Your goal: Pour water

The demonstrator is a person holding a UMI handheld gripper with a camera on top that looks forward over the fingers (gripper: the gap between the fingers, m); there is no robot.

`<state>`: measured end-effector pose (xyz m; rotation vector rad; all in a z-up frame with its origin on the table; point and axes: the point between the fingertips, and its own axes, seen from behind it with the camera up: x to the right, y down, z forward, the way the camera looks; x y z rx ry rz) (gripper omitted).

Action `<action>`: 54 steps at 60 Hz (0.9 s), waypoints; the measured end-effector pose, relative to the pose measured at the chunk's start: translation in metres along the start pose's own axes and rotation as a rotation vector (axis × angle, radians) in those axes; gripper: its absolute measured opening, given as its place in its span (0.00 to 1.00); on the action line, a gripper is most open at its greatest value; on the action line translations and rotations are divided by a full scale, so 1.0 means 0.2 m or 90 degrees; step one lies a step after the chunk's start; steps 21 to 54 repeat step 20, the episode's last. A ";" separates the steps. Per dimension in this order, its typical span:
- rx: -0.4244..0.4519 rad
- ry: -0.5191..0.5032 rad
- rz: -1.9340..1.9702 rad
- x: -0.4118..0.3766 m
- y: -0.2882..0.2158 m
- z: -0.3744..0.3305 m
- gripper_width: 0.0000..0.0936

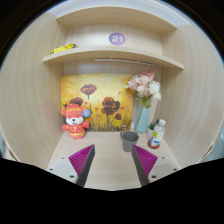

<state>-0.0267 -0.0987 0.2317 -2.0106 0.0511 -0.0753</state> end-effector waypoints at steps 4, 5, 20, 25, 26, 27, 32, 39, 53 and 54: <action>0.002 -0.001 -0.002 0.00 0.00 -0.01 0.81; 0.001 -0.002 -0.001 0.00 0.00 -0.02 0.81; -0.012 0.004 0.010 0.01 0.04 -0.04 0.81; -0.012 0.004 0.010 0.01 0.04 -0.04 0.81; -0.012 0.004 0.010 0.01 0.04 -0.04 0.81; -0.012 0.004 0.010 0.01 0.04 -0.04 0.81; -0.012 0.004 0.010 0.01 0.04 -0.04 0.81; -0.012 0.004 0.010 0.01 0.04 -0.04 0.81; -0.012 0.004 0.010 0.01 0.04 -0.04 0.81; -0.012 0.004 0.010 0.01 0.04 -0.04 0.81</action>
